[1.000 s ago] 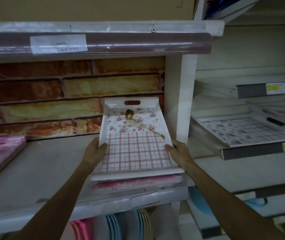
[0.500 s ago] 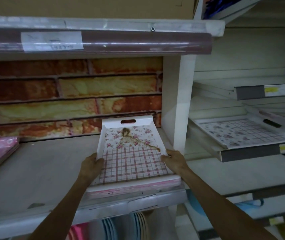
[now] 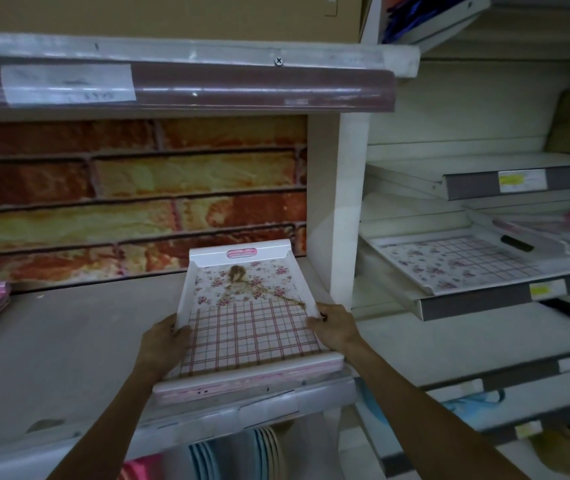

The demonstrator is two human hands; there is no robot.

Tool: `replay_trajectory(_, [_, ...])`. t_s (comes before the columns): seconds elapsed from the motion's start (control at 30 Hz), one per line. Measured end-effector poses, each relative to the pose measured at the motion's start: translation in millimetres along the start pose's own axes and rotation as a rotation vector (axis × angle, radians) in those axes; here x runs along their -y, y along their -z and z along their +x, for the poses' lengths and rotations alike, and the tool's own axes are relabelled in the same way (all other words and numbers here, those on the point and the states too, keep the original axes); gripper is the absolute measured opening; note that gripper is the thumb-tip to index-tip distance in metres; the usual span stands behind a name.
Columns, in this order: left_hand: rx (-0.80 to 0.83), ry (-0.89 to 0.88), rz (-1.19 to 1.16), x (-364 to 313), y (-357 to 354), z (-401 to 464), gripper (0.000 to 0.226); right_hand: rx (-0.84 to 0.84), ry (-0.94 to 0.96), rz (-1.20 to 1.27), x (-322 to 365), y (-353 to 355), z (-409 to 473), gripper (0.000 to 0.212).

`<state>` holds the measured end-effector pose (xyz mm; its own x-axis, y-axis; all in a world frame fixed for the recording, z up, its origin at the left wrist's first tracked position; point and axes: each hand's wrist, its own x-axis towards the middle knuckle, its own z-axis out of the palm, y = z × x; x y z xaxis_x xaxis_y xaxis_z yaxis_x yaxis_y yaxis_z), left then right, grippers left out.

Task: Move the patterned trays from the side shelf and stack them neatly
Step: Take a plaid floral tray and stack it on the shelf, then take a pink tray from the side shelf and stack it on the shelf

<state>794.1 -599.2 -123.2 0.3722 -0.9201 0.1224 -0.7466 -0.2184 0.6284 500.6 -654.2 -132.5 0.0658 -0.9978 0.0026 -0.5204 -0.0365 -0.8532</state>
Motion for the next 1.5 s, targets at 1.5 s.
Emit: replay_trajectory(1.5, [0.431, -0.357, -0.947, -405, -234, -165, 0.017, -0.636, 0.261, 0.112, -117, 477, -118, 0.017])
